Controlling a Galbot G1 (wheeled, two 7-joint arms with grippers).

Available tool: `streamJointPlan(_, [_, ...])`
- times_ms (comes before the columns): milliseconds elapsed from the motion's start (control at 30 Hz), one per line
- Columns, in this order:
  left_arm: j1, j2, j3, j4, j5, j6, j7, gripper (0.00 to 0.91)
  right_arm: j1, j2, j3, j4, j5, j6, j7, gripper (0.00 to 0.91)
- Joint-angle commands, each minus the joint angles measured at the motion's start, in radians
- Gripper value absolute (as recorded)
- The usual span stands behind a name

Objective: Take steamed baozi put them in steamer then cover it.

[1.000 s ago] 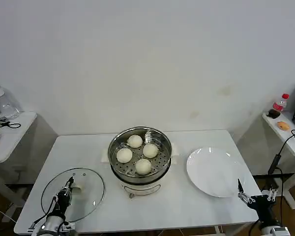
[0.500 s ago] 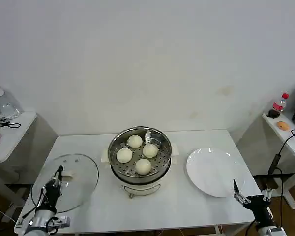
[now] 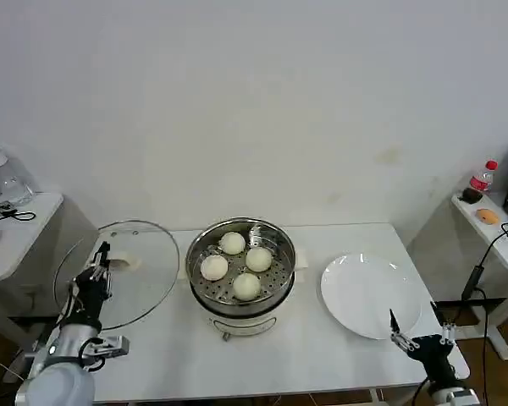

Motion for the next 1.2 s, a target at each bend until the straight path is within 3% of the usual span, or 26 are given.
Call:
streamJointPlan(33, [-0.241,0.026,0.221,-0.02,-0.001,0.166,0.134,0.0,0.015,0.054,-0.037,-0.015,-0.095,0.0,0.0,0.907])
streamJointPlan(300, [-0.399,-0.125,0.428,0.093,0.196,0.192,0.227,0.0,0.02,0.057,-0.037,-0.011,-0.123,-0.016,-0.004,0.907])
streamJointPlan(667, [-0.413,-0.421,0.468,0.148,0.557,0.173,0.322,0.0,0.029,0.066,-0.07,-0.03,-0.154,-0.009,-0.004,0.907])
streamJointPlan(967, [-0.406,-0.538,0.479,0.199,0.658,0.16,0.321,0.0,0.033,0.071,-0.089,-0.042,-0.171,-0.01,-0.007,0.907])
streamJointPlan(1200, [-0.391,-0.561,0.502,0.232,0.682,0.157,0.325,0.0,0.038,0.072,-0.099,-0.05,-0.176,-0.007,-0.008,0.907])
